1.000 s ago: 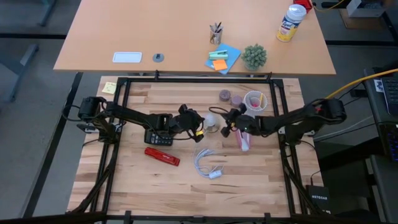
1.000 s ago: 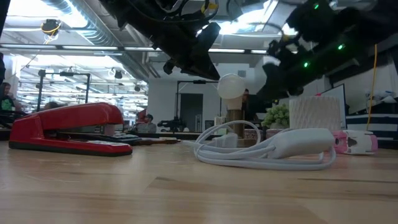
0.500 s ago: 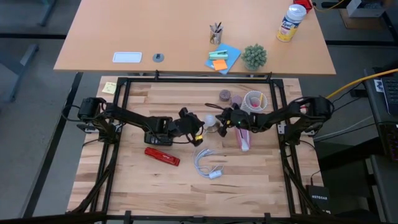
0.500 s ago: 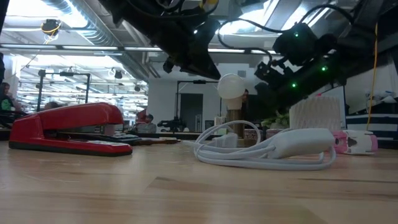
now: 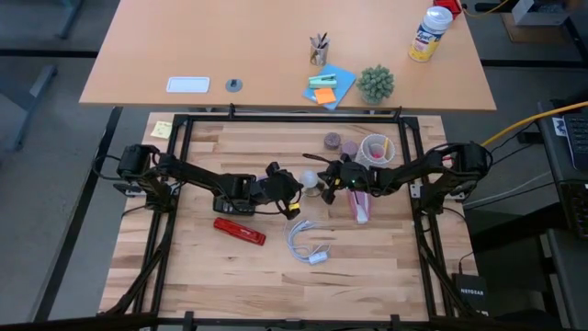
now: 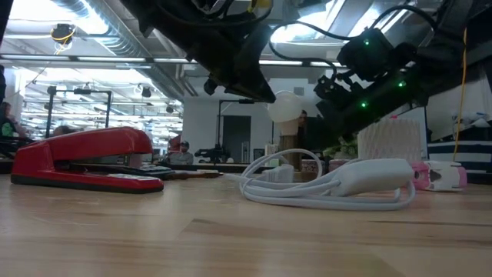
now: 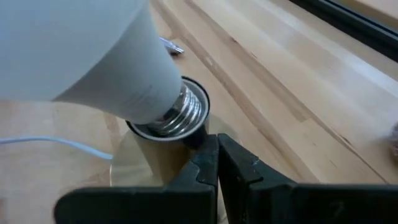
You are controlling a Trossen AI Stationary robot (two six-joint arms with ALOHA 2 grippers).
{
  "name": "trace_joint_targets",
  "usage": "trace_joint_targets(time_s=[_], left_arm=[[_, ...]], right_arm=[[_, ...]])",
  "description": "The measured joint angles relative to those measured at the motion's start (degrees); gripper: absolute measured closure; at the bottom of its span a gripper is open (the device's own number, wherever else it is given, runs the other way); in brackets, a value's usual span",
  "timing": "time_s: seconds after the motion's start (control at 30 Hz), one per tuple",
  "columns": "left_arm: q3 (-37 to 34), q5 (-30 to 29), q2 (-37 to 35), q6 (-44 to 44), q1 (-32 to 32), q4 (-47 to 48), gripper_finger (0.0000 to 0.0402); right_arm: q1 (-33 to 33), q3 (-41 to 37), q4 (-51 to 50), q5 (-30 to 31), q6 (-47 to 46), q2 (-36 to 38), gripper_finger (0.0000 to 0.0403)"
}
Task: Screw lightbulb
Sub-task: Insert the white lightbulb into the golden lamp
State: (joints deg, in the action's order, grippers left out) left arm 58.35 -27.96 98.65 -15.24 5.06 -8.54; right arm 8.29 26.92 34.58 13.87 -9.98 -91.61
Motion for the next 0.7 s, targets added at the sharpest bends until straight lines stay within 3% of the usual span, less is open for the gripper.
trace_joint_targets(time_s=[0.7], left_arm=[[0.02,-0.31,0.16,0.89,-1.06,-1.24,0.0400]], right_arm=[[-0.02,0.00,1.30,-4.01,-0.02,0.00,0.0395]])
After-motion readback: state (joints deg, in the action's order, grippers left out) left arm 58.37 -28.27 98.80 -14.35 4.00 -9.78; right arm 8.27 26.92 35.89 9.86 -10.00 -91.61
